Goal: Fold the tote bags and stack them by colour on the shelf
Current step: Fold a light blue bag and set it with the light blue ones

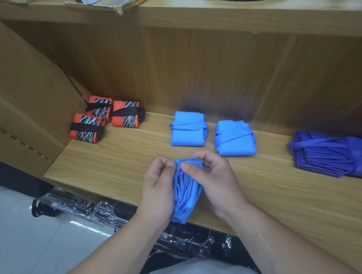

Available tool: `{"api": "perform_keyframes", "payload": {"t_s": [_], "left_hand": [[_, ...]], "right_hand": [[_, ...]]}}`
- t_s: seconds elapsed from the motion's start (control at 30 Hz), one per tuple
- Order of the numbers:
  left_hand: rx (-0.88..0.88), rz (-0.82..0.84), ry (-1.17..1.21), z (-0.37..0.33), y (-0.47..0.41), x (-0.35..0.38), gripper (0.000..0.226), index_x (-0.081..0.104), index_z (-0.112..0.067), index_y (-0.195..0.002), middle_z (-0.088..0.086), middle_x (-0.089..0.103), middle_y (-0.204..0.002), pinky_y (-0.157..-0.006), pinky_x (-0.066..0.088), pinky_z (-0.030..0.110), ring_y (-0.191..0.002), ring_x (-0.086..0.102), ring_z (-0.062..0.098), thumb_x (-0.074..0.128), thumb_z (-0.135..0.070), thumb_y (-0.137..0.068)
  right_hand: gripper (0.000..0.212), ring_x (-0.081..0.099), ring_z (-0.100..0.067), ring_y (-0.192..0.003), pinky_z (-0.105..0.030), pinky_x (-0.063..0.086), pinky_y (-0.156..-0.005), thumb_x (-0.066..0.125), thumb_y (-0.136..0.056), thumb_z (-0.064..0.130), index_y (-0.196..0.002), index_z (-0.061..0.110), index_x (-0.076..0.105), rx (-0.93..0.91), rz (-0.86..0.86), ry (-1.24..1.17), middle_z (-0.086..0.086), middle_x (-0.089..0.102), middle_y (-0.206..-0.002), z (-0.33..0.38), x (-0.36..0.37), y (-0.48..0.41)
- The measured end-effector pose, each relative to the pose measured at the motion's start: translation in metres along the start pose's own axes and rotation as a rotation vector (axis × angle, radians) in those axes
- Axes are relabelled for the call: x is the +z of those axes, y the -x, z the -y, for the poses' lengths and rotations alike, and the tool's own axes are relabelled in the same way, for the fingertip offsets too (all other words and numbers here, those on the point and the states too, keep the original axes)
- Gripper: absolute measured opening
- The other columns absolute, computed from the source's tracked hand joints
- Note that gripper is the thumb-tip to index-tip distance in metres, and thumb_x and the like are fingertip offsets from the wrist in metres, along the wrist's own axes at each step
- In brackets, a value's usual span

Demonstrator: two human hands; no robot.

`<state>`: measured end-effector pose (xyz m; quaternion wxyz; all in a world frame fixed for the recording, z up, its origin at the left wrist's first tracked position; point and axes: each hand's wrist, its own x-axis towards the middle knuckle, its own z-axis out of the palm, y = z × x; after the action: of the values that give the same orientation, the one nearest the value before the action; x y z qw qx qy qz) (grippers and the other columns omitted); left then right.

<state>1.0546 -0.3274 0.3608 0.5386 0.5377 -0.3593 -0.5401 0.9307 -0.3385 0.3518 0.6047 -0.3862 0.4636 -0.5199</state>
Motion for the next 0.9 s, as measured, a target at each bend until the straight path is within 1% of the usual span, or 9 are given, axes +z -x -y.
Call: {"api": "perform_keyframes", "payload": {"t_s": [0.1,0.27,0.37,0.43,0.47,0.53,0.63,0.8,0.9], "left_hand": [[0.01,0.04,-0.045,0.002,0.003,-0.006,0.033,0.053,-0.017,-0.072,0.009,0.048,-0.067,-0.053,0.038,0.03,-0.059,0.044,0.016,0.049,-0.009,-0.104],[-0.003,0.094,-0.124,0.007,0.005,-0.007,0.022,0.055,-0.01,-0.079,0.002,0.057,-0.066,-0.054,0.043,0.024,-0.059,0.05,0.01,0.058,-0.012,-0.101],[0.042,0.081,-0.3,0.011,0.0,-0.003,0.025,0.062,-0.019,-0.078,-0.003,0.062,-0.071,-0.06,0.046,0.028,-0.063,0.054,0.012,0.069,-0.038,-0.092],[0.05,0.065,-0.415,0.008,-0.001,-0.001,0.03,0.068,-0.024,-0.082,-0.003,0.068,-0.08,-0.068,0.049,0.038,-0.072,0.06,0.016,0.066,-0.054,-0.084],[0.038,0.076,-0.425,0.006,-0.002,0.001,0.03,0.07,-0.023,-0.085,-0.002,0.069,-0.081,-0.069,0.049,0.039,-0.073,0.061,0.016,0.066,-0.052,-0.086],[0.01,0.098,-0.393,0.002,-0.003,0.004,0.019,0.071,-0.018,-0.086,-0.004,0.069,-0.077,-0.067,0.047,0.032,-0.07,0.061,0.011,0.065,-0.033,-0.097],[-0.031,0.054,-0.33,-0.006,-0.002,0.008,0.021,0.07,-0.015,-0.084,-0.003,0.068,-0.074,-0.062,0.047,0.026,-0.067,0.058,0.01,0.059,-0.016,-0.101],[-0.237,-0.036,-0.048,-0.011,0.001,0.014,0.025,0.067,-0.013,-0.079,0.006,0.07,-0.071,-0.055,0.051,0.029,-0.057,0.063,0.015,0.056,-0.012,-0.101],[-0.304,-0.037,0.099,-0.011,0.002,0.017,0.023,0.065,-0.009,-0.08,0.009,0.071,-0.07,-0.051,0.055,0.027,-0.056,0.066,0.016,0.055,-0.01,-0.101]], "right_hand": [[0.008,0.064,-0.011,-0.071,-0.023,0.053,-0.068,0.074,-0.087,0.005,-0.082,0.004,0.068,-0.019,-0.003,0.048,-0.002,0.071,-0.074,0.003,-0.005,0.001],[0.023,0.055,-0.013,-0.067,-0.028,0.046,-0.064,0.072,-0.092,0.012,-0.07,0.013,0.065,-0.049,-0.086,0.073,-0.004,0.064,-0.068,-0.007,-0.008,-0.001],[0.023,0.054,-0.014,-0.067,-0.031,0.045,-0.064,0.072,-0.092,0.019,-0.071,0.015,0.065,-0.086,-0.212,0.063,-0.003,0.063,-0.068,-0.013,-0.005,-0.005],[0.023,0.054,-0.012,-0.064,-0.031,0.046,-0.062,0.071,-0.094,0.019,-0.072,0.016,0.064,-0.117,-0.267,0.095,-0.001,0.062,-0.066,-0.013,-0.005,-0.007],[0.023,0.054,-0.012,-0.063,-0.032,0.046,-0.061,0.071,-0.093,0.023,-0.071,0.019,0.064,-0.131,-0.279,0.108,0.0,0.062,-0.065,-0.014,-0.005,-0.008],[0.023,0.053,-0.013,-0.062,-0.034,0.045,-0.061,0.07,-0.089,0.032,-0.071,0.02,0.063,-0.143,-0.275,0.117,-0.002,0.061,-0.065,-0.014,-0.005,-0.009],[0.023,0.048,-0.018,-0.064,-0.034,0.041,-0.06,0.069,-0.086,0.034,-0.071,0.018,0.063,-0.104,-0.215,0.098,-0.009,0.057,-0.066,-0.013,-0.006,-0.009],[0.027,0.058,-0.019,-0.07,-0.032,0.049,-0.067,0.066,-0.095,0.018,-0.067,0.02,0.065,0.239,0.032,-0.135,-0.007,0.066,-0.074,0.002,-0.015,-0.014],[0.021,0.062,-0.017,-0.069,-0.033,0.05,-0.07,0.065,-0.094,0.017,-0.073,0.017,0.065,0.356,0.046,-0.216,-0.005,0.07,-0.076,0.006,-0.016,-0.015]]}}
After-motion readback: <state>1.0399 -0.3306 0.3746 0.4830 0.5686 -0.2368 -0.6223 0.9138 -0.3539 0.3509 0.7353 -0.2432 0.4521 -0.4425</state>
